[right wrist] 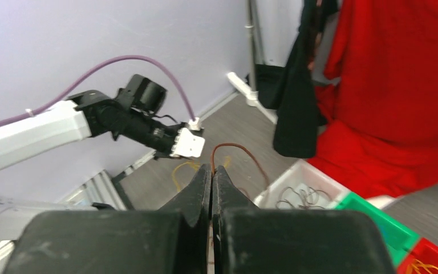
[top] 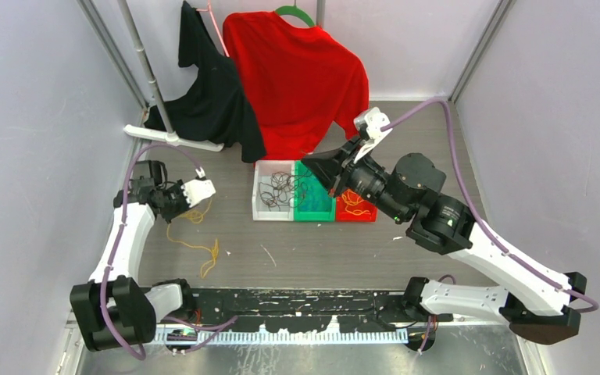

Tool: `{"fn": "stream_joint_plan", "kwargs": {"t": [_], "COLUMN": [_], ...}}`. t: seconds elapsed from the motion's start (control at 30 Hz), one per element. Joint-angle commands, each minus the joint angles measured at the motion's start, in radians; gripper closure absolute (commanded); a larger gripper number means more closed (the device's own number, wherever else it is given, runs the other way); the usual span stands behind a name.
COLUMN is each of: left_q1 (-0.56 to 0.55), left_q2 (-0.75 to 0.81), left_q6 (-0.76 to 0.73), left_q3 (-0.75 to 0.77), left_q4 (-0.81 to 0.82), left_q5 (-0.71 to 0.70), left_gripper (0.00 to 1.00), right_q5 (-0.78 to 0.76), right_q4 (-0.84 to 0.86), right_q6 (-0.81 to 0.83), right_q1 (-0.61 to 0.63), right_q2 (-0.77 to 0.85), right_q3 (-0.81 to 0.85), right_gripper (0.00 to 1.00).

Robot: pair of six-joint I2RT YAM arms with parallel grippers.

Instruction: Untangle the cables

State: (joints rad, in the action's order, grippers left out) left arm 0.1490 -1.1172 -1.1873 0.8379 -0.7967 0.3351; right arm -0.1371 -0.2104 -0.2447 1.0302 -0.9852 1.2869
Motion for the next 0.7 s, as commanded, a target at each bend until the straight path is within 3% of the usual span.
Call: {"fn": "stream_joint_plan", "kwargs": {"t": [0.0,0.1,0.4,0.67], "left_q1": [0.014,0.022,0.023,0.023], "left_q2": [-0.003,-0.004,-0.019,0.017], "left_q6": [-0.051,-0.035,0.078,0.219], "left_q3": [0.003,0.043,0.311,0.537], "left_q4": [0.105,0.042,-0.28,-0.358], "left_q5": [-0.082,-0.011,0.28,0.464], "left_gripper": [1.0,1.0,1.0,1.0], "right_q5": [-0.124,-0.126,-0.083,-0.047], "right_q4": [-0.05,-0.047,-0.034,0.014], "right_q6": [0.087,0.093,0.092,0.085], "right_q1": [-0.012,-0.022,-0.069,-0.157], "right_q2": [0.036,0.035,-0.201,-0.447], "right_q3": [0.057,0.054,0.091,0.146], "right_gripper": [0.99,0.99,0.99,0.99]}}
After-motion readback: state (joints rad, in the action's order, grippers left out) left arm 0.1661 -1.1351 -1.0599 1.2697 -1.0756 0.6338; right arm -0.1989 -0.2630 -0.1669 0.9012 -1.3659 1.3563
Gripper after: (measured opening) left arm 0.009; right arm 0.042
